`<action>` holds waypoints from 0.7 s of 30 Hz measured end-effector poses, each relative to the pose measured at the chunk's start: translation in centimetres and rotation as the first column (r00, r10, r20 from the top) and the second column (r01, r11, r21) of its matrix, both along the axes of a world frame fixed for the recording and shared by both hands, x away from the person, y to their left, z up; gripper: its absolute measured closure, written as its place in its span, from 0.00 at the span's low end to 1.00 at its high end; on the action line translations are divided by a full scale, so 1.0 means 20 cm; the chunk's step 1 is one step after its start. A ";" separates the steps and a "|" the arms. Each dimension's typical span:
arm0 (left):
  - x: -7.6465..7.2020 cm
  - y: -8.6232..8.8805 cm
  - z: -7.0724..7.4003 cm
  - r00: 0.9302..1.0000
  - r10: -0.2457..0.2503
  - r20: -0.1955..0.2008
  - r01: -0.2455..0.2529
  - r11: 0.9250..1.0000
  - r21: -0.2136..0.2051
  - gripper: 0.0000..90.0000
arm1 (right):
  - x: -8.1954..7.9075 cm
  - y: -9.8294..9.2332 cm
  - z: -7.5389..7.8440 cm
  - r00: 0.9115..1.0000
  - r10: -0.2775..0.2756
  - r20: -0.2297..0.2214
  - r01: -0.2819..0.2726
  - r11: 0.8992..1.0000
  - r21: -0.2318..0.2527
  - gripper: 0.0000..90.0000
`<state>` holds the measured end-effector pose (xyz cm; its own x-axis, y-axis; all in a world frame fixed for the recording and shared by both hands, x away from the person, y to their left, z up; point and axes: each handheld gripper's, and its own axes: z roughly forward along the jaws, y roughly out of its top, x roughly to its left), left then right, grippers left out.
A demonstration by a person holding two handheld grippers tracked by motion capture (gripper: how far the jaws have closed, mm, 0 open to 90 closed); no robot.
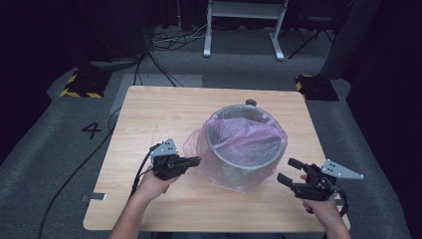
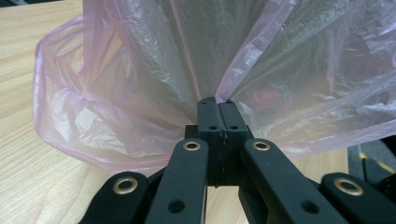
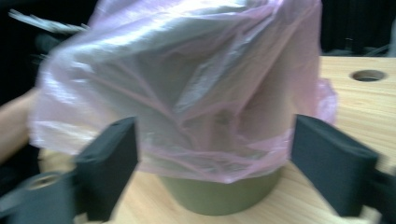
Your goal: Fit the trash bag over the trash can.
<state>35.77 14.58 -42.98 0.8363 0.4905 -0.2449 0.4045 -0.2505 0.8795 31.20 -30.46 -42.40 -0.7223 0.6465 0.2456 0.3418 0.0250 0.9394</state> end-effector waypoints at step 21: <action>0.00 -0.05 -0.05 0.997 -0.004 -0.079 0.014 0.992 0.127 1.00 | 0.02 0.14 -0.01 0.994 0.105 -0.032 -0.108 0.986 -0.123 1.00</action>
<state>35.75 13.66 -44.07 0.8216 0.5141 -0.2462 0.4682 -0.3623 0.8059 31.65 -27.59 -42.70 -0.7832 0.5929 0.1870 0.3547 0.1790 0.9177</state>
